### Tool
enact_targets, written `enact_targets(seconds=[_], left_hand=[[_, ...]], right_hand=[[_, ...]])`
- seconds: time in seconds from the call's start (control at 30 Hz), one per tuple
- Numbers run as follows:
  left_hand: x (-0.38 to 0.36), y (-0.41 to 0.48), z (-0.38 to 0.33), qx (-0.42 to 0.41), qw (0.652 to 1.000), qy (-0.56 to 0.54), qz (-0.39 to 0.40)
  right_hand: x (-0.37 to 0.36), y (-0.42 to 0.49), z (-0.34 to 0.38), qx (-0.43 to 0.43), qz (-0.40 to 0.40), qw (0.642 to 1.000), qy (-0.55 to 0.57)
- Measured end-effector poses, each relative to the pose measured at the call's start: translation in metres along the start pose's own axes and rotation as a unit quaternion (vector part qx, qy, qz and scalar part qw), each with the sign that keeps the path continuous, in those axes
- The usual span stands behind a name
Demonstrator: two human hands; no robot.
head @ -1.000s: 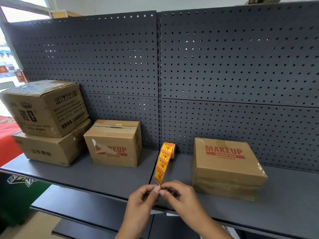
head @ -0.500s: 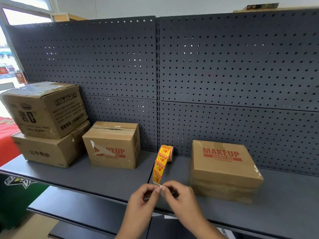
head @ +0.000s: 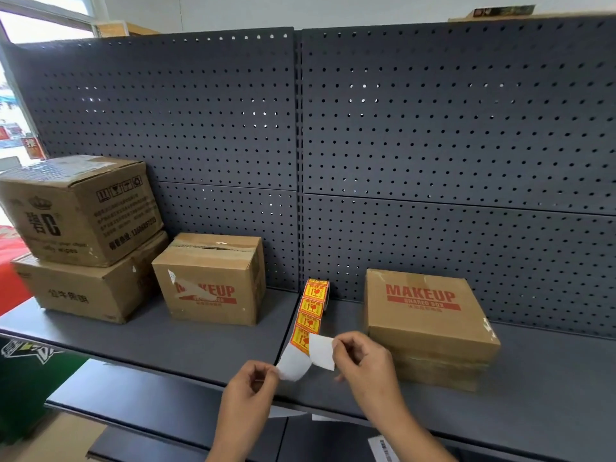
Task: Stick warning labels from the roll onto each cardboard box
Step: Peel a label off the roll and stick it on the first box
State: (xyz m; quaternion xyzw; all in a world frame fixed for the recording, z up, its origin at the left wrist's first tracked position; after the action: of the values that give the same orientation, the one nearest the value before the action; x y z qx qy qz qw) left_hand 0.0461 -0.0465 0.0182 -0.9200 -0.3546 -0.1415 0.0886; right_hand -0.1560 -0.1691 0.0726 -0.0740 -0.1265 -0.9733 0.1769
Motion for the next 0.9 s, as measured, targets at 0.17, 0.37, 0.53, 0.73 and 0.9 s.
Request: enact_targets(seconds=[0.17,0.37,0.53,0.73,0.9], left_hand=[[0.009,-0.003,-0.019,-0.040,0.981,0.186,-0.023],[-0.007,-0.034,-0.097,-0.207,0.973,0.091,-0.037],[-0.038,-0.037,-0.101,0.007,0.973,-0.206,0.101],[-0.047,-0.034,-0.093,0.067,0.944,-0.291,0.141],[-0.046,-0.029,-0.082,0.081,0.948,-0.284,0.120]], right_hand=[[0.023,0.000,0.025,0.089,-0.048,0.994,-0.046],[0.002,-0.017,0.065,0.276,-0.087,0.936,-0.202],[-0.004,-0.031,0.076,0.356,-0.107,0.884,-0.282],[-0.006,-0.034,0.072,0.382,-0.077,0.862,-0.324],[-0.003,-0.036,0.065,0.369,-0.036,0.879,-0.301]])
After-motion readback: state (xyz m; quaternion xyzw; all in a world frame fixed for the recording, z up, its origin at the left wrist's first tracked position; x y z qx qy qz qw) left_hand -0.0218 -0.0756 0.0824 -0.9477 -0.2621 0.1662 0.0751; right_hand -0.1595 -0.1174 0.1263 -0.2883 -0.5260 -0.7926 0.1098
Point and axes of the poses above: each hand's wrist, its own y-axis towards the middle knuckle, its own x-axis out of the back of the hand, z = x × y, the point moved 8 cm from there along y, towards the middle knuckle, and after that the axes turned 2 degrees about y, right-handed, at the moved point
